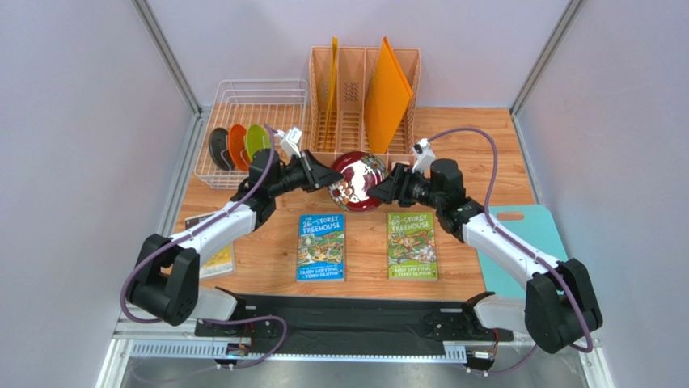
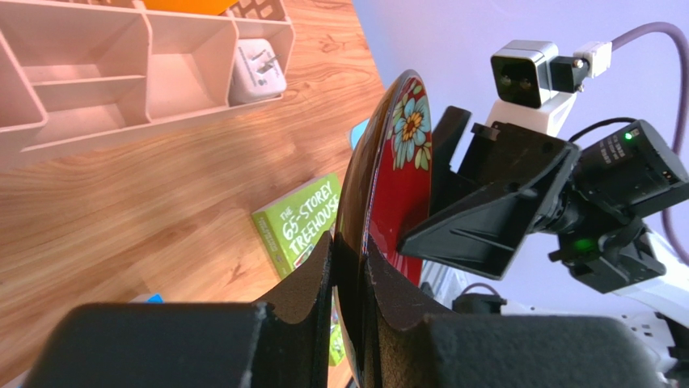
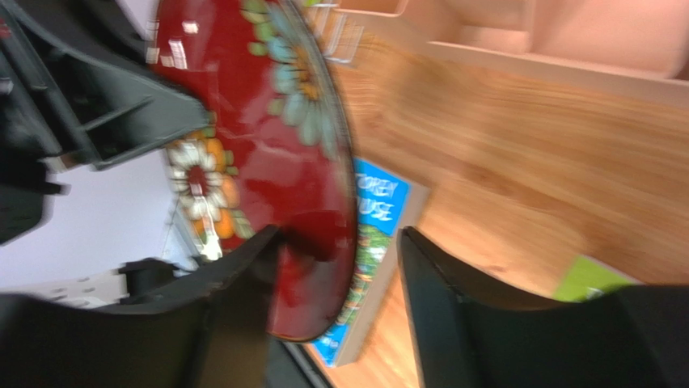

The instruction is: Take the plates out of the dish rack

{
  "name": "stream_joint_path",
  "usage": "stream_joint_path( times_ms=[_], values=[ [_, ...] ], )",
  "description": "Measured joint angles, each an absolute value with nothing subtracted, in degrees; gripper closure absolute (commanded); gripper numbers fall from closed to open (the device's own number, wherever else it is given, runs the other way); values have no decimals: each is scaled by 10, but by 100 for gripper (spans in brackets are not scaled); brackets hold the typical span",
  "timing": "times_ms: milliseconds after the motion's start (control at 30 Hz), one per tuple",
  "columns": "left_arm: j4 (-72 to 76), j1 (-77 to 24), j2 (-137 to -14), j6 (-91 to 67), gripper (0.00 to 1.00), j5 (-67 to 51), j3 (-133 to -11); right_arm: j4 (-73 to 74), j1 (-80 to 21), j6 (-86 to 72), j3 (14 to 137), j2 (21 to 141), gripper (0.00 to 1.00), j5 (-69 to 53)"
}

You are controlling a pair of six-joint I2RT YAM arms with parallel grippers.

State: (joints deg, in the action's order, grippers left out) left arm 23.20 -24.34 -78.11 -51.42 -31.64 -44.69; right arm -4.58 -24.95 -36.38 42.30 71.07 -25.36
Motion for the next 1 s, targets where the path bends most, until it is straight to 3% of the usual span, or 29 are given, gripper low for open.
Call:
stream_joint_path(
  times_ms=[33, 67, 167, 300, 333, 367, 433, 500, 533, 767, 1000],
  values=[
    [241, -244, -785, -519, 100, -318, -446, -62, -249, -368, 420, 713, 60, -265],
    [249, -245, -790, -523, 100, -320, -446, -76, -250, -371, 419, 715, 77, -276],
    [267, -243, -801, -531, 100, -322, -443, -115, -246, -389, 413, 721, 100, -304],
    [292, -236, -804, -535, 100, -331, -439, -141, -237, -408, 406, 721, 100, -326],
    [295, -236, -804, -536, 92, -332, -438, -144, -236, -409, 403, 718, 100, -326],
    [297, -236, -804, -537, 78, -333, -437, -144, -237, -409, 401, 715, 100, -324],
    [302, -237, -804, -538, 42, -334, -435, -138, -237, -406, 397, 703, 100, -316],
    [302, -242, -805, -538, 25, -330, -434, -123, -242, -391, 395, 687, 100, -298],
    [299, -246, -805, -540, 1, -329, -434, -106, -245, -378, 395, 675, 100, -280],
    [204, -254, -776, -451, 1, -286, -440, 39, -201, -327, 401, 583, 100, -149],
    [16, -254, -677, -280, 0, -88, -510, 163, -34, -315, 460, 550, 100, -52]
  ],
)
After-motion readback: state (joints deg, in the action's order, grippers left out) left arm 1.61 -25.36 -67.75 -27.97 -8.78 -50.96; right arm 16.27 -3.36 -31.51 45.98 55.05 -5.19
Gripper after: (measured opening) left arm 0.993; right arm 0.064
